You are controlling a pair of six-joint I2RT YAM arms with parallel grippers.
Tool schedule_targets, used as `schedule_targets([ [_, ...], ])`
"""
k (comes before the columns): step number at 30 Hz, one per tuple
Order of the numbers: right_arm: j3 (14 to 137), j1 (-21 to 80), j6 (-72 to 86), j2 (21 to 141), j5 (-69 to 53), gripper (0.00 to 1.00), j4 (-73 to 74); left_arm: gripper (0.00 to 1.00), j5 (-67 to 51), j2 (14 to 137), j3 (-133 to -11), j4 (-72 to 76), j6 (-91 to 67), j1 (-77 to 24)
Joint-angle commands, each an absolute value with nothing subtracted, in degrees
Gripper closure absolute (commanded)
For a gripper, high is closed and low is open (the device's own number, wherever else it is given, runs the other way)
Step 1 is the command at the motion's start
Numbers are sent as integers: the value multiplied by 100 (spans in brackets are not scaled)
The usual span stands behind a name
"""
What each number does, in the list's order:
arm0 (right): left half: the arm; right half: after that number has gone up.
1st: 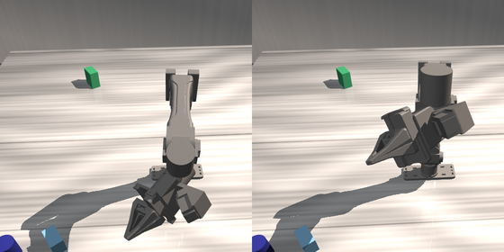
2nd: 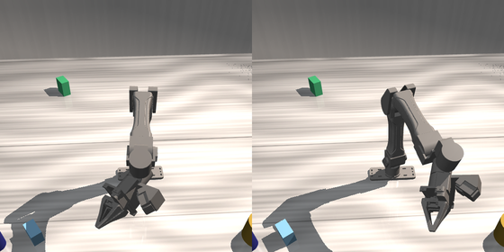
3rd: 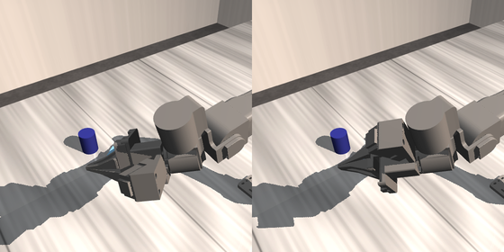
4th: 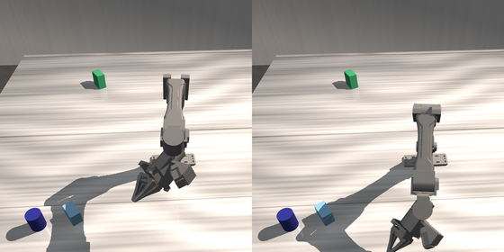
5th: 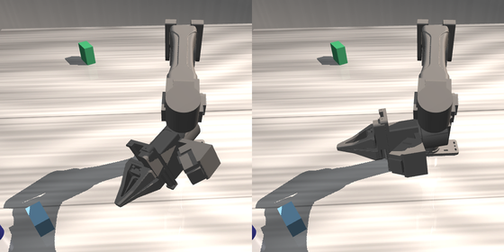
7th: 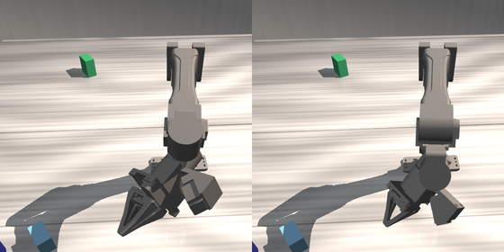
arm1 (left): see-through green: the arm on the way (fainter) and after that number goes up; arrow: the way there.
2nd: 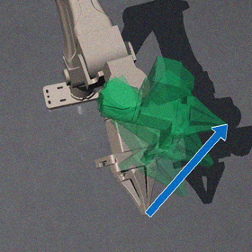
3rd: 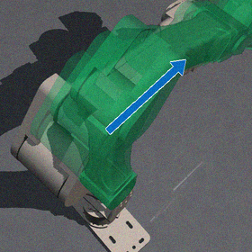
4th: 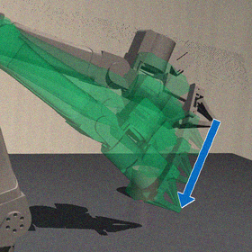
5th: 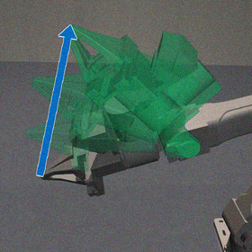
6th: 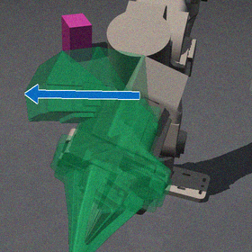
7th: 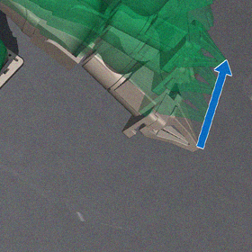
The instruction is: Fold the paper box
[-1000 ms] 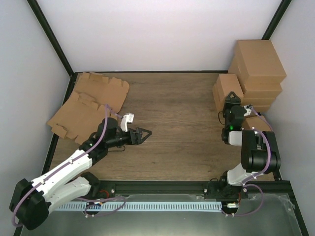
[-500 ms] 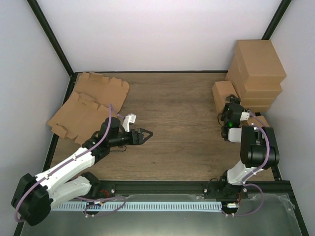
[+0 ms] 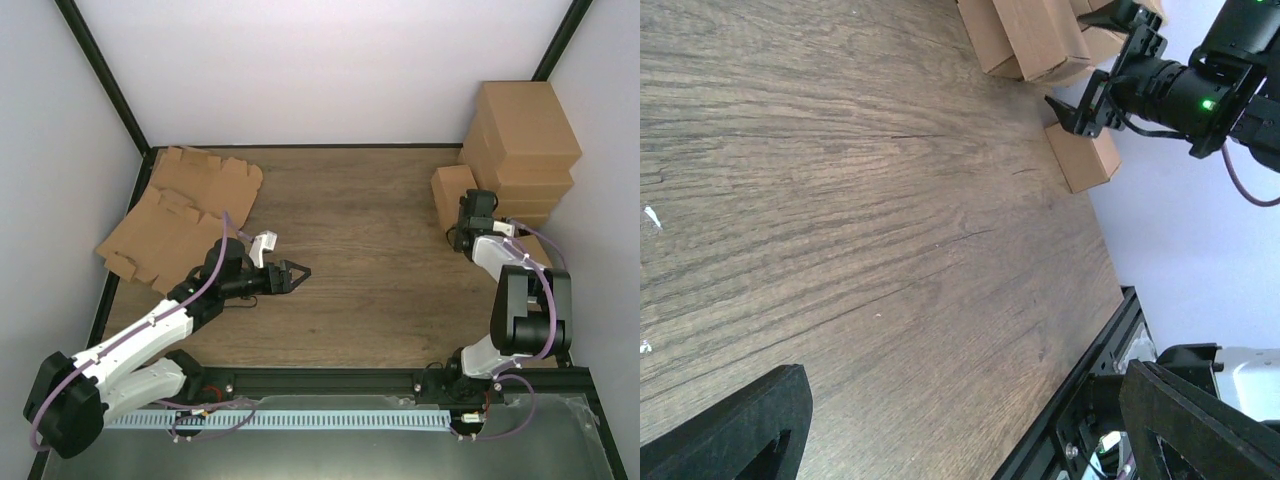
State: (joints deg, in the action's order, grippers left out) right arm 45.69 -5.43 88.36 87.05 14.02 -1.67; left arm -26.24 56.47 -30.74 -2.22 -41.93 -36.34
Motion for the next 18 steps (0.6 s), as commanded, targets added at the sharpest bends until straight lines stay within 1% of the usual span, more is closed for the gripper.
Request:
schedule_targets([
  [1,4682,-579,8275,8541,1607,0,1273,13,-2724,5639,-3164,-129,-4161,-3612],
  [6,3864,-579,7227,7420,1840,0,895,12,-2671,5507,-3164,-234,-4149,-3612],
  [9,3835,-574,6069,6956,1700,0,919,12,-2690,5502,-3171,-254,-4131,-3615],
  [10,3849,-573,5459,6868,1461,1,834,12,-2695,5508,-3173,-260,-4131,-3613],
  [12,3925,-569,4358,6768,821,8,654,12,-2706,5526,-3175,-240,-4122,-3612],
  [13,4007,-571,4119,6764,673,8,778,12,-2719,5532,-3176,-218,-4122,-3612],
  [15,4145,-565,3821,6773,632,7,1056,12,-2740,5581,-3196,-195,-4107,-3612],
  [16,4155,-569,3704,6802,550,5,1026,12,-2746,5601,-3216,-198,-4093,-3612],
  [18,4208,-569,3567,6971,233,4,969,12,-2751,5639,-3234,-213,-4055,-3612],
])
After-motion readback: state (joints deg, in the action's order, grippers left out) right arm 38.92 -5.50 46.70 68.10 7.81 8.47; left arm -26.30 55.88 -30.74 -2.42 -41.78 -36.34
